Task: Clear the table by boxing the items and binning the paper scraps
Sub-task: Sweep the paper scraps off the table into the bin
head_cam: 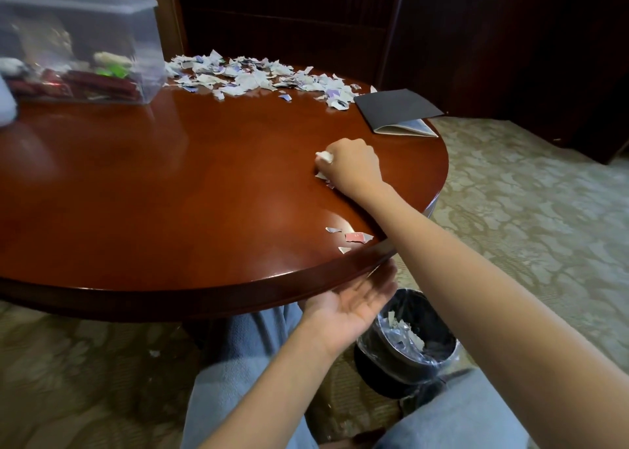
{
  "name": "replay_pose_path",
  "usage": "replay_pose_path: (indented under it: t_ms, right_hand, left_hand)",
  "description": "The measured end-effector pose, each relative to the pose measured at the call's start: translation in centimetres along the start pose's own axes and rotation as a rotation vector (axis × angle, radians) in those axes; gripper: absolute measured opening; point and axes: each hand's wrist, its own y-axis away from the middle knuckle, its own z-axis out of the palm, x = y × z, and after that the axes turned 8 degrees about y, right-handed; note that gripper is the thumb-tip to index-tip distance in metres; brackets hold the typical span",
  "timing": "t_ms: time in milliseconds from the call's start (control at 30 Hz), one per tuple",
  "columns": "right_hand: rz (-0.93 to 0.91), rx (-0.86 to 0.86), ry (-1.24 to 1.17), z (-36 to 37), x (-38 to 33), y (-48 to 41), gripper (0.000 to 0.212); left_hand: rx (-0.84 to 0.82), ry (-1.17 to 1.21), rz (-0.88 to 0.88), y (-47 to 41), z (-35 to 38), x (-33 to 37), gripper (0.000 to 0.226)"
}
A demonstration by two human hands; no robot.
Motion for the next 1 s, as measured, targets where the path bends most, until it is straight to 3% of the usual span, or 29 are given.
replay_pose_path:
  t_ms: [300,567,700,833,933,1000]
  right_hand:
    - [-0.234,-0.048,-0.059,-1.2,-0.6,5.1,0.038]
    - [-0.387,0.022,-0.100,-1.6,-0.4,8.8,0.050]
    - [-0.458,0.255,-0.200,-0.7,-0.1,9.9,0.044]
    - [-0.536,0.561,-0.267,0.2,0.0,11.3,0.036]
    - [-0.508,0.726,-0.311,0.9,0.1,12.5,0.038]
    - [-0.479,0.821,-0.331,1.5,0.1,13.5,0.039]
  left_hand:
    - [-0.093,0.189,-0.036,0.7,-0.1,0.2,0.050]
    - [-0.109,0.166,0.071,0.3,0.0,-0.3,0.018]
    - [-0.062,0.130,0.059,-0.1,-0.2,-0.1,0.033]
    - [0.000,0.109,0.079,-0.1,-0.5,0.0,0.028]
    - [0.054,0.121,0.060,-0.7,-1.0,0.3,0.035]
    - [0.064,0.127,0.021,-0.9,-1.5,0.3,0.025]
